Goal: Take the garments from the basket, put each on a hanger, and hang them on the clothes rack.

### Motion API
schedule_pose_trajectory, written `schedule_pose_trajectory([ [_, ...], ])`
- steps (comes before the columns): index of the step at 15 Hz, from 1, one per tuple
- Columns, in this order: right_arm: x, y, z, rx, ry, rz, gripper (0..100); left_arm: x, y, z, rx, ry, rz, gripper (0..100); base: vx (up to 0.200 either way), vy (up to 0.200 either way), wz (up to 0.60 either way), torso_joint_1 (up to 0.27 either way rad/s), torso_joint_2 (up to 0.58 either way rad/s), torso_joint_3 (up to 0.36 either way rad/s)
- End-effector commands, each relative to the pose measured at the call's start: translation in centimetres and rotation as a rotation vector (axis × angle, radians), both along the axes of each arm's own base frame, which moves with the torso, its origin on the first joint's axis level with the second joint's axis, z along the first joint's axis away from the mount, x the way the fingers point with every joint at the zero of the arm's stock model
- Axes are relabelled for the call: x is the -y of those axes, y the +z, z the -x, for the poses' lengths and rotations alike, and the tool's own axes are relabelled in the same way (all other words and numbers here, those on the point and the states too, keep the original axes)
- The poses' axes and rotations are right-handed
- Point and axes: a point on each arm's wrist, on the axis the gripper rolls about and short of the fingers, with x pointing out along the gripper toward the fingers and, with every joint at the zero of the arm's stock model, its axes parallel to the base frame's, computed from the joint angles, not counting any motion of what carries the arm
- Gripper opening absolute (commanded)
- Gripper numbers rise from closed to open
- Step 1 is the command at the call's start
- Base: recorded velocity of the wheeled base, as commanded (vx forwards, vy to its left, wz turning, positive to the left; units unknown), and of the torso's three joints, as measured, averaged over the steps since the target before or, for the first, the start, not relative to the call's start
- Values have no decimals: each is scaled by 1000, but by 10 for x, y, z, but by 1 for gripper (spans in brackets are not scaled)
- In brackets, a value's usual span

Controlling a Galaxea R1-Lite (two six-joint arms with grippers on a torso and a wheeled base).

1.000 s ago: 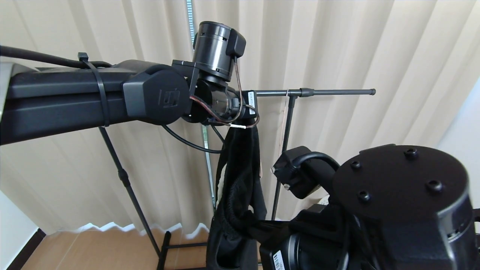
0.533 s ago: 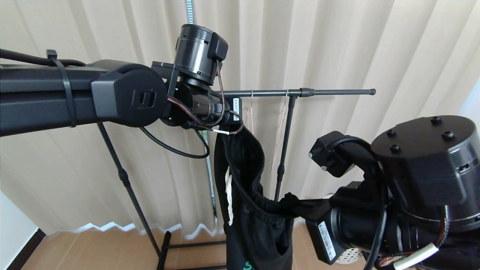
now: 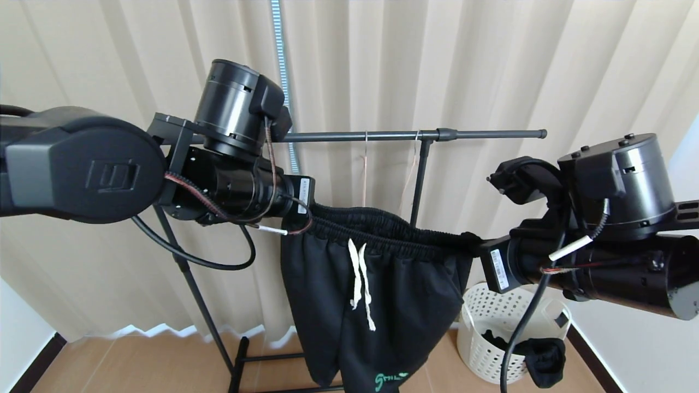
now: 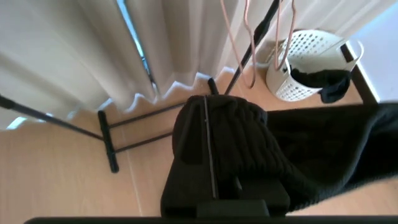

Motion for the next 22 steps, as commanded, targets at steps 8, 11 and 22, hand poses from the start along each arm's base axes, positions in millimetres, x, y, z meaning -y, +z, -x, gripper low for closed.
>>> schedule_pose_trajectory([
  [8, -21, -2, -85, 47, -111, -38, 0, -12, -35, 52, -117, -70, -92, 0, 0, 0, 0, 0, 0, 0],
  [11, -51, 10, -113, 93, -125, -152, 0, 23, -52, 78, -165, -168, -51, 0, 0, 0, 0, 0, 0, 0],
  [22, -96, 11, -95, 78, -59, -249, 0, 76, -65, 82, -165, -188, 86, 0, 0, 0, 0, 0, 0, 0],
])
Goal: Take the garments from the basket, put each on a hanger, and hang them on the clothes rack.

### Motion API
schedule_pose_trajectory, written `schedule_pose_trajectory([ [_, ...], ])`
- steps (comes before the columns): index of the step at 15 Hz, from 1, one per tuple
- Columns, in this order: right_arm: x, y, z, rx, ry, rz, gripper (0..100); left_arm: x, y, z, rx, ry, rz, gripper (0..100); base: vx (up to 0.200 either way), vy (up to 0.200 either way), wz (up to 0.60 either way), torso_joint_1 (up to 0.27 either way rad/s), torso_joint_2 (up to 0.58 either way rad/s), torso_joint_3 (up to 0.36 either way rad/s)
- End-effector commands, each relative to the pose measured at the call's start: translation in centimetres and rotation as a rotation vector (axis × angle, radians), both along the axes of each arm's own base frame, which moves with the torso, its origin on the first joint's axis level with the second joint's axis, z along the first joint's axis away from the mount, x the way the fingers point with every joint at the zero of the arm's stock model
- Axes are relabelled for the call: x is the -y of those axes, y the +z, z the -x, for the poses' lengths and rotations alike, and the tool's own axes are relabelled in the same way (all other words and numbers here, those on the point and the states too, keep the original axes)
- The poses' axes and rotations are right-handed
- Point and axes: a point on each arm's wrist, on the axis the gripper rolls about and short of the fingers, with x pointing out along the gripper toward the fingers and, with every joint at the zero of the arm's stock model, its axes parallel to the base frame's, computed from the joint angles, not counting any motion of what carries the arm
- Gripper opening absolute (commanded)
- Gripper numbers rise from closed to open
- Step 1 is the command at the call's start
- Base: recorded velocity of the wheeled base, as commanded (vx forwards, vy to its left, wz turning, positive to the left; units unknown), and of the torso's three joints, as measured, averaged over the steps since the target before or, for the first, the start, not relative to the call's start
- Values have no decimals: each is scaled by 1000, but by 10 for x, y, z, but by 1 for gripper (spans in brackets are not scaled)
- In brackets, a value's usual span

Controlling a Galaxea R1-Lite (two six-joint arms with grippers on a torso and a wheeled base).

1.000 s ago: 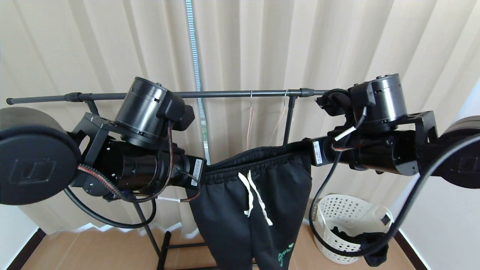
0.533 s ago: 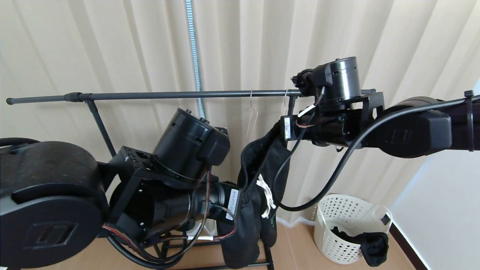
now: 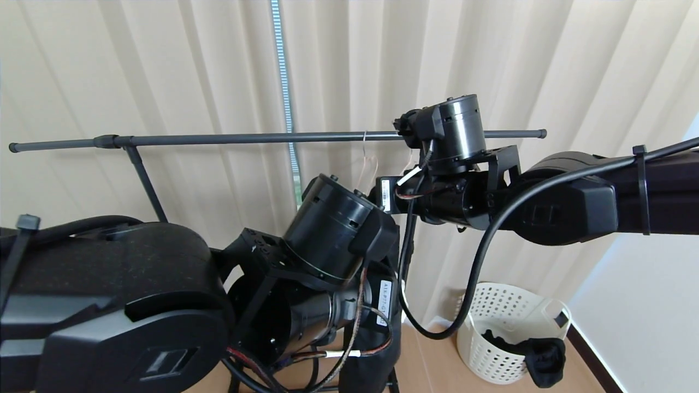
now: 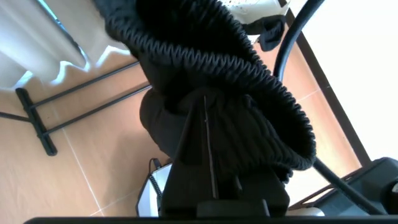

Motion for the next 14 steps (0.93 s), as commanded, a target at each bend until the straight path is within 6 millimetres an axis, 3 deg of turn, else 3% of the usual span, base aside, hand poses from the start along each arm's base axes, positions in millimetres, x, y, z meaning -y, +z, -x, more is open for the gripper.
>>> schedule_pose_trajectory([
  [1, 9, 2, 1, -7, -25, -10, 0, -3, -4, 1, -6, 5, -15, 0, 0, 0, 0, 0, 0, 0],
  [2, 35, 14, 6, 7, -81, -20, 0, -15, 5, 6, 11, 17, -4, 0, 0, 0, 0, 0, 0, 0],
  [4, 66, 27, 20, 25, -139, -21, 0, -35, 13, 0, 31, 61, 5, 0, 0, 0, 0, 0, 0, 0],
  [7, 102, 33, 46, 32, -183, -1, 0, -55, 15, -27, 72, 122, -28, 0, 0, 0, 0, 0, 0, 0],
  [10, 120, 32, 67, 54, -186, 103, 0, -40, 8, -56, 165, 101, -32, 0, 0, 0, 0, 0, 0, 0],
  [14, 122, 20, 70, 26, -189, 148, 0, -23, -4, -74, 168, 83, -62, 0, 0, 0, 0, 0, 0, 0],
])
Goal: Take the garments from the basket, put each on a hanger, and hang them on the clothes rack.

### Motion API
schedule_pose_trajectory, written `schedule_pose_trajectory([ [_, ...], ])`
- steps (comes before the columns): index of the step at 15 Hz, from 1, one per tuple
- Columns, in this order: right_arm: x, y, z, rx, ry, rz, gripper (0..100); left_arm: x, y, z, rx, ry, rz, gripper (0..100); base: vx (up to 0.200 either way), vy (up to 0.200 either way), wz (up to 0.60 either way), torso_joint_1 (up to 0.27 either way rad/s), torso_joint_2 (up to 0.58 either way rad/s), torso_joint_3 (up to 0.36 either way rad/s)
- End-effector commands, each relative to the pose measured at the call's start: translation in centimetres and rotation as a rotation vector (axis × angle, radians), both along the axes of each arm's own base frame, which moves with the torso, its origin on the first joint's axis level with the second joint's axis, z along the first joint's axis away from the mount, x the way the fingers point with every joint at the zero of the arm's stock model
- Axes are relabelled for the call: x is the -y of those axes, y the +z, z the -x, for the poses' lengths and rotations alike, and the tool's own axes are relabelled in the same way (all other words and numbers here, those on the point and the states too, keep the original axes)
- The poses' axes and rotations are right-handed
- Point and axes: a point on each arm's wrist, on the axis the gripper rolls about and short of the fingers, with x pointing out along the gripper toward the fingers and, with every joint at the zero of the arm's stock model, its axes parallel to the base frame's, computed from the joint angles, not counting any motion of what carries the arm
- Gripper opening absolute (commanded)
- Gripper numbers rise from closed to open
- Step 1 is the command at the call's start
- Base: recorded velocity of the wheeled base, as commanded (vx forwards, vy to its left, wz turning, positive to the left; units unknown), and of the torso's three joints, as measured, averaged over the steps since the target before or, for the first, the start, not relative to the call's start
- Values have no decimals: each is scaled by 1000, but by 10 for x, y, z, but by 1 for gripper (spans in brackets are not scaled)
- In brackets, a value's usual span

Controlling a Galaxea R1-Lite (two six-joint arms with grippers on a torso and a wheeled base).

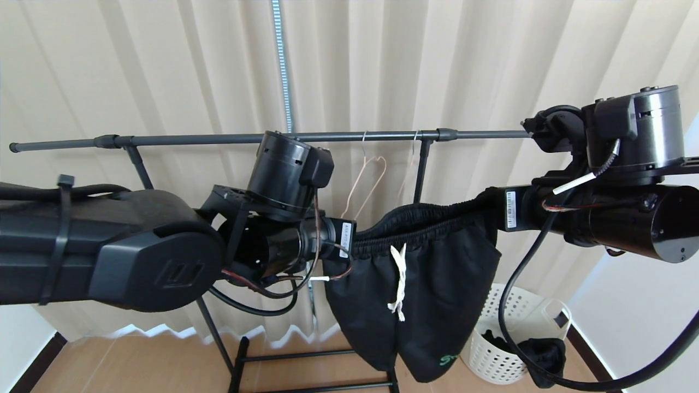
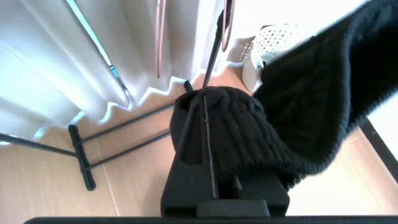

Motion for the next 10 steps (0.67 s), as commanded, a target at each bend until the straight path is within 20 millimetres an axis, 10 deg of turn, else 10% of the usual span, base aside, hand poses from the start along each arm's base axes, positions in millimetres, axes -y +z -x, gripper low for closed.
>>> schedule_pose_trajectory([
  [1, 3, 1, 5, 4, -2, -1, 0, 9, -15, -9, -28, -5, -26, 100, 0, 0, 0, 0, 0, 0],
  [10, 3, -3, 3, 8, -58, 35, 0, -5, 0, -20, -58, -103, 87, 100, 0, 0, 0, 0, 0, 0],
])
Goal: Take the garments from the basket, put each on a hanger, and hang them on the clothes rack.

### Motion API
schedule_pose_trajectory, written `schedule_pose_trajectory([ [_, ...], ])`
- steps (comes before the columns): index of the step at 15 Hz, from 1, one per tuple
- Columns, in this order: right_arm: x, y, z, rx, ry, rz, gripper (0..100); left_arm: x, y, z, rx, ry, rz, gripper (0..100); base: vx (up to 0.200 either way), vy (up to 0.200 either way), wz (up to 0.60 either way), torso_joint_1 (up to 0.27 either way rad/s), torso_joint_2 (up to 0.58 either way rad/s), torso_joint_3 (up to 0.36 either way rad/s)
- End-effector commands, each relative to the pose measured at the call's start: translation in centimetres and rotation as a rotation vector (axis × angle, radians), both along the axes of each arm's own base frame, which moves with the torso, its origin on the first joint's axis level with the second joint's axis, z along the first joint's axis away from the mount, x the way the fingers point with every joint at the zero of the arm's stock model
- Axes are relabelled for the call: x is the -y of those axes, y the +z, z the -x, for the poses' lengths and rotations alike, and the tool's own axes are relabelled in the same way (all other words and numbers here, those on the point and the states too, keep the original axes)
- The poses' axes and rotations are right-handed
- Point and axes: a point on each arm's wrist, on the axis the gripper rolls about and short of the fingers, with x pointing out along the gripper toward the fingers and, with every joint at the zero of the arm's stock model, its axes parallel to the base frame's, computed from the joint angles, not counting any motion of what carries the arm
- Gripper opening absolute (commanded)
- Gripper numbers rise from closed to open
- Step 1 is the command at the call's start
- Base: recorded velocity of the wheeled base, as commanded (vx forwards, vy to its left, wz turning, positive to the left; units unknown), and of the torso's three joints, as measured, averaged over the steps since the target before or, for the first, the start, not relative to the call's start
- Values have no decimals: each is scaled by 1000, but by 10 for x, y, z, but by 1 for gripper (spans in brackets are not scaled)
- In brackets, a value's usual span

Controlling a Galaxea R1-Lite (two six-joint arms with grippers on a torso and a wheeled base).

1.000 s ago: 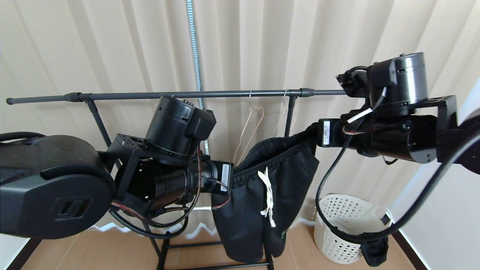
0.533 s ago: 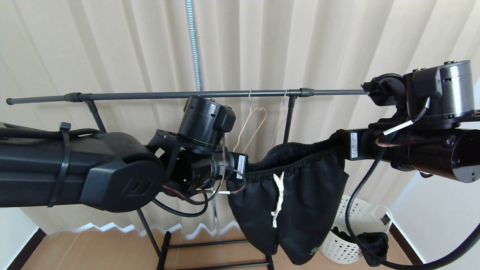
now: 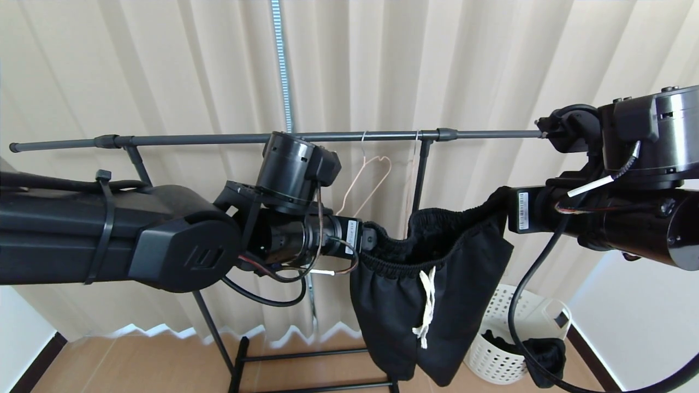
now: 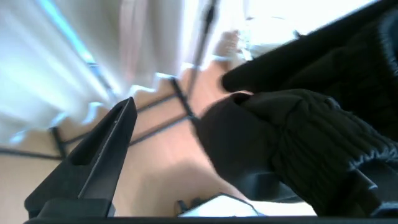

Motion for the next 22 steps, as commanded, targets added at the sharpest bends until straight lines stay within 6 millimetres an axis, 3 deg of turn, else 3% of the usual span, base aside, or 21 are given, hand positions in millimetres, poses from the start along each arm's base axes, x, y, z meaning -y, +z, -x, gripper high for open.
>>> schedule_pose_trajectory([
  [1, -1, -9, -10, -24, -31, 26, 0, -11, 7, -4, -13, -38, 49, 100, 0, 0, 0, 0, 0, 0],
  [8, -5, -26, -28, -28, -91, 77, 0, -51, 20, -4, -145, -242, 263, 100, 0, 0, 0, 0, 0, 0],
  [16, -4, -25, -28, -24, -92, 73, 0, -61, 15, 10, -159, -350, 270, 100, 0, 0, 0, 0, 0, 0],
  [19, -3, -23, -27, -18, -93, 70, 0, -64, 16, 7, -148, -328, 267, 100, 0, 0, 0, 0, 0, 0],
  [22, 0, -23, -28, -17, -104, 70, 0, -72, 23, -10, -72, -266, 228, 100, 0, 0, 0, 0, 0, 0],
])
